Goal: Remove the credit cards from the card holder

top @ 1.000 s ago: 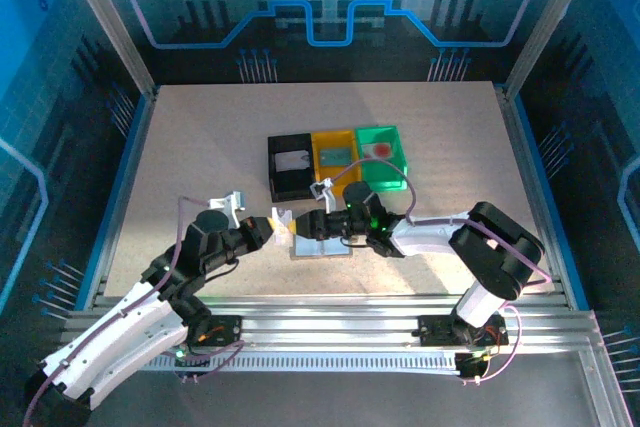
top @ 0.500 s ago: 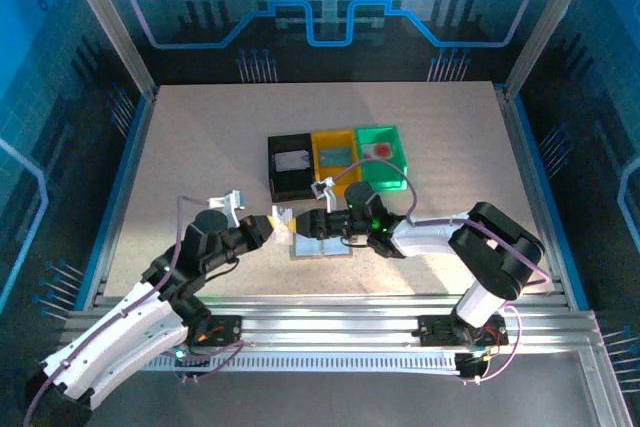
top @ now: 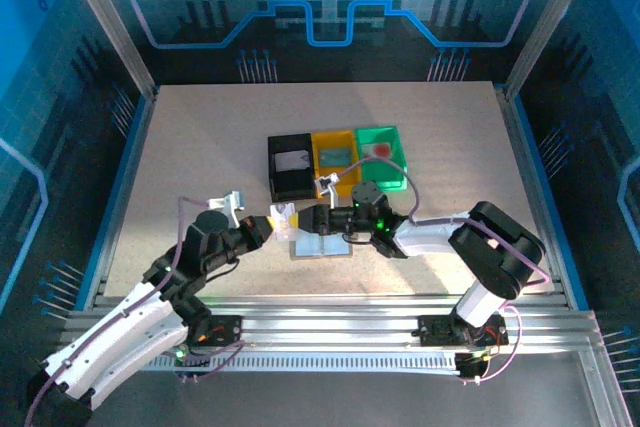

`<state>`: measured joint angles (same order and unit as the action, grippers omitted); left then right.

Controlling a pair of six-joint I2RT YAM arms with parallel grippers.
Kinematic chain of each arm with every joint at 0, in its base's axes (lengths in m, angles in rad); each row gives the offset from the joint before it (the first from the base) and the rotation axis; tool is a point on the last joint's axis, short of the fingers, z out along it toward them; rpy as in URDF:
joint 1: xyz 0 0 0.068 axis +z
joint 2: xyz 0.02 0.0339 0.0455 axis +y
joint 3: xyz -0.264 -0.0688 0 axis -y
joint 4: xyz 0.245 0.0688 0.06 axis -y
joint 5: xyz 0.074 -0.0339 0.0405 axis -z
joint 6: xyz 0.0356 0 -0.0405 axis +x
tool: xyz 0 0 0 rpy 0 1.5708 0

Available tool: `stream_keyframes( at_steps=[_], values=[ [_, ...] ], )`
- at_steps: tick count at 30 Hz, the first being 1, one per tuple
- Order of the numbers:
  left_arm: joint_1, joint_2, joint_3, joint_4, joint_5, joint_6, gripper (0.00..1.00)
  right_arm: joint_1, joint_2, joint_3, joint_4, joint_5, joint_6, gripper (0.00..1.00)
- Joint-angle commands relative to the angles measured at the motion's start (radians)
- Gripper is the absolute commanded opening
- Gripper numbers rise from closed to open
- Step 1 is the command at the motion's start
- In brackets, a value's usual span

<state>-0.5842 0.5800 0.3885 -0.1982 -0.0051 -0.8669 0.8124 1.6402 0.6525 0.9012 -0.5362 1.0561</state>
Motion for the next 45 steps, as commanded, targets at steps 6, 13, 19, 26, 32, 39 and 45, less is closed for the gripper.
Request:
stream_keyframes(
  at_steps=[6,13,19,26,32,39,45],
  values=[
    [-0.001,0.004,-0.019,0.0,0.018,-0.015,0.0,0.007,-0.015,0.001,0.079,-0.046,-0.004,0.05],
    [-0.001,-0.019,-0.002,-0.025,0.01,-0.008,0.18,-0.034,-0.089,-0.038,0.007,0.013,-0.024,0.0],
    [-0.001,-0.086,-0.051,0.026,0.028,-0.071,0.48,-0.098,-0.209,-0.109,-0.004,0.139,0.018,0.0],
    [-0.016,-0.096,-0.137,0.251,0.045,-0.199,0.59,-0.091,-0.277,-0.149,0.048,0.293,0.084,0.0],
    [-0.102,-0.025,-0.14,0.453,-0.021,-0.228,0.61,-0.065,-0.281,-0.158,0.102,0.394,0.128,0.0],
    [-0.202,0.162,-0.129,0.738,-0.077,-0.262,0.57,-0.016,-0.265,-0.154,0.157,0.485,0.161,0.0],
    [-0.229,0.247,-0.101,0.855,-0.103,-0.258,0.51,0.015,-0.255,-0.16,0.174,0.528,0.175,0.0]
  ],
)
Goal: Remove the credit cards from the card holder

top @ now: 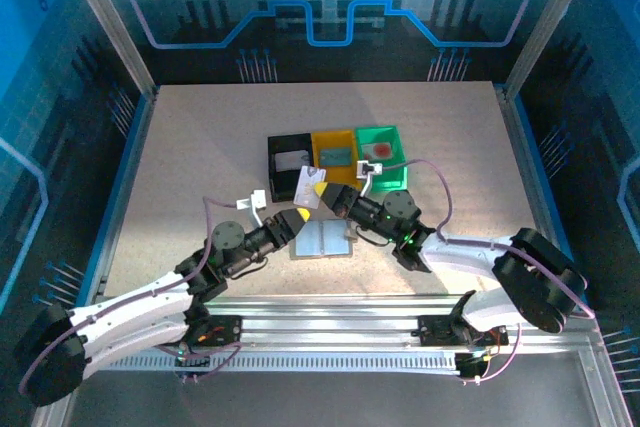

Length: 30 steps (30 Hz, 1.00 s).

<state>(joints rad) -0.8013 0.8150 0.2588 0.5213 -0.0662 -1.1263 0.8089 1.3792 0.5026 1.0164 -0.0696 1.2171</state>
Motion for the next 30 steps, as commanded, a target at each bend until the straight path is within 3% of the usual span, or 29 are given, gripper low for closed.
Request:
stream_keyframes(
  at_steps=[1,23,30],
  values=[
    [-0.014,0.014,0.033,0.138,-0.048,0.004,0.5,0.022,0.007,-0.013,0.066,0.066,0.015,0.0],
    [-0.024,0.029,0.04,0.211,-0.116,0.006,0.08,0.094,0.04,-0.039,0.129,0.132,0.047,0.0],
    [-0.024,0.032,0.048,0.203,-0.132,0.021,0.0,0.117,0.076,-0.045,0.169,0.126,0.067,0.0]
  ],
)
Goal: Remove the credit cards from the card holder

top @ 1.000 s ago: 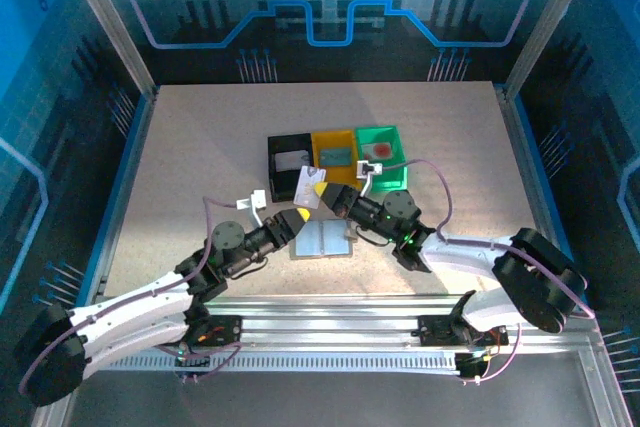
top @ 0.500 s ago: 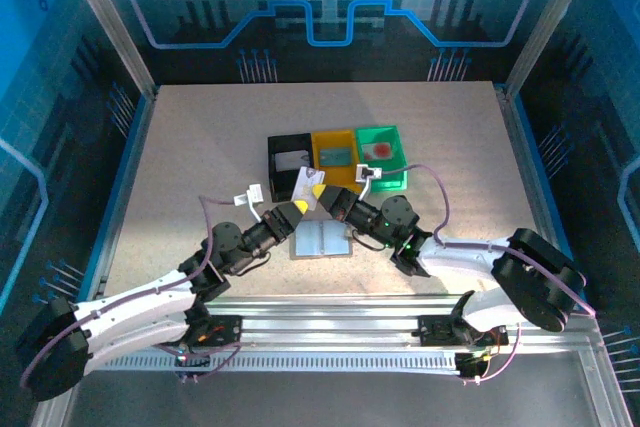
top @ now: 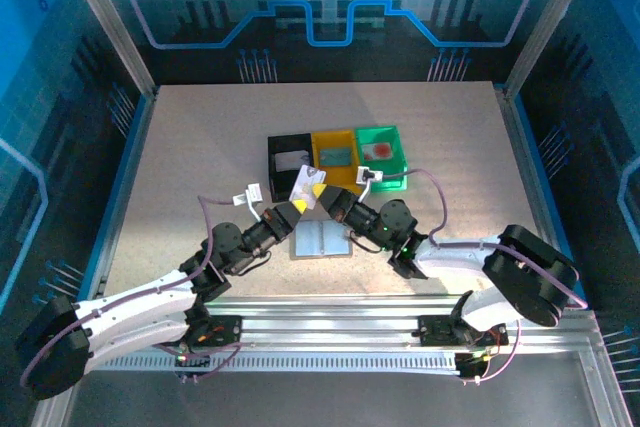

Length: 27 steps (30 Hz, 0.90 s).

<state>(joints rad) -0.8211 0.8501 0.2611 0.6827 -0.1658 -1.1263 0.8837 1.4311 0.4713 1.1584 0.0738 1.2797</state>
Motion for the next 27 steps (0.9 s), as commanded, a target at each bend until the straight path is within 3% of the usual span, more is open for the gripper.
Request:
stream_keyframes(
  at_steps=[1,8,12,21,27],
  values=[
    [-0.004,-0.005,0.05,0.036,-0.032,0.025,0.0,0.045,0.028,-0.013,0.033,-0.018,0.006,0.0],
    [-0.004,-0.04,0.057,-0.035,-0.038,0.047,0.0,0.047,0.017,-0.029,0.019,-0.026,0.008,0.0],
    [-0.004,-0.079,0.056,-0.089,-0.048,0.058,0.0,0.043,-0.011,-0.037,-0.019,-0.037,-0.008,0.18],
    [-0.004,-0.12,0.056,-0.145,-0.048,0.068,0.0,0.012,-0.072,-0.05,-0.093,-0.057,-0.035,0.36],
    [0.002,-0.16,0.104,-0.316,0.057,0.096,0.0,-0.136,-0.195,-0.065,-0.257,-0.217,-0.089,0.46]
  ],
)
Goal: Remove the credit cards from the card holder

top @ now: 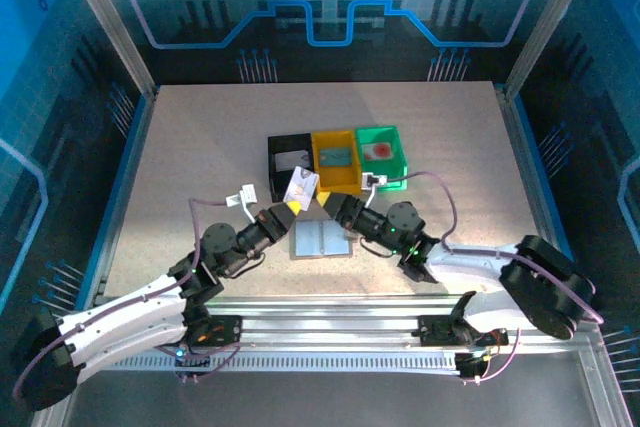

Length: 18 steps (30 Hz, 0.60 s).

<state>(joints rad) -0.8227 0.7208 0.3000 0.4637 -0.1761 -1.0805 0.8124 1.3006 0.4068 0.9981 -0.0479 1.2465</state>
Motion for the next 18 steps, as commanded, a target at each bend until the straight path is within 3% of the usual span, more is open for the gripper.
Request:
stream_keyframes(
  at_steps=[1,4,8,13,18],
  values=[
    [0.005,-0.039,0.086,-0.154,0.092,0.064,0.0,-0.099,-0.086,0.012,-0.147,-0.15,-0.082,0.47],
    [0.016,-0.072,0.146,-0.33,0.18,0.11,0.0,-0.182,-0.148,0.073,-0.312,-0.318,-0.212,0.54],
    [0.054,-0.09,0.196,-0.488,0.334,0.146,0.0,-0.232,-0.162,0.192,-0.533,-0.527,-0.402,0.55],
    [0.132,-0.075,0.253,-0.616,0.547,0.2,0.0,-0.248,-0.134,0.247,-0.557,-0.695,-0.473,0.56],
    [0.183,-0.068,0.315,-0.715,0.648,0.271,0.0,-0.246,-0.112,0.244,-0.526,-0.76,-0.486,0.55]
  ],
)
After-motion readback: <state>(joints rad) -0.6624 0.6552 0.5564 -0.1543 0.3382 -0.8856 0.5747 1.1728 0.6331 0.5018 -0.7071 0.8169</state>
